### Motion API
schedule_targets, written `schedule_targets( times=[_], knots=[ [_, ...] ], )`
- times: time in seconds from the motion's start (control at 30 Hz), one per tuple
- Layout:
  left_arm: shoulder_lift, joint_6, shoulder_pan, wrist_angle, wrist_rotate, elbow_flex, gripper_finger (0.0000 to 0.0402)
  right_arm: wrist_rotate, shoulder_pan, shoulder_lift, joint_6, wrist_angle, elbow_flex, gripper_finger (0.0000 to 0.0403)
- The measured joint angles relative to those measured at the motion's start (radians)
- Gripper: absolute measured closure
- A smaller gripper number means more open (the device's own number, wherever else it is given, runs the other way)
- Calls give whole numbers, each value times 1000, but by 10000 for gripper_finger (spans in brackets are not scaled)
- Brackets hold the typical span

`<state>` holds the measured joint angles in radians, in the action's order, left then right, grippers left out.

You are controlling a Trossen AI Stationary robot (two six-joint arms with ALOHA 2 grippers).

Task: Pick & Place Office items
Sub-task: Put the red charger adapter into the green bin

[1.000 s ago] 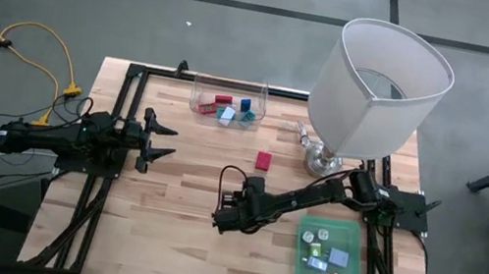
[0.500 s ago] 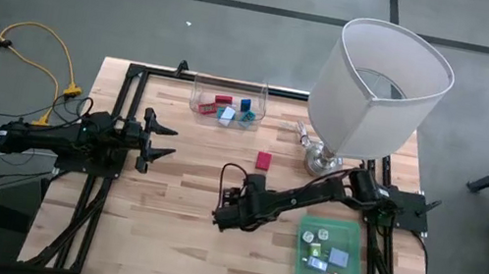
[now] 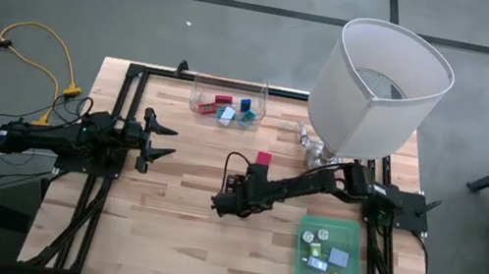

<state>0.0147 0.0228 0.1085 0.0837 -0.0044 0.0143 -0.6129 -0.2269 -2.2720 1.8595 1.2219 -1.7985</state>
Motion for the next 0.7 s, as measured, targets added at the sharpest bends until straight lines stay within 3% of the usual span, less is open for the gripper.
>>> schedule_targets(
  times=[0.3,0.7],
  knots=[
    [0,0,0,5,0,0,164,3,42,-67,5,-8,1,75],
    [0,0,0,14,1,0,164,-95,65,-80,90,6,2,76]
  ],
)
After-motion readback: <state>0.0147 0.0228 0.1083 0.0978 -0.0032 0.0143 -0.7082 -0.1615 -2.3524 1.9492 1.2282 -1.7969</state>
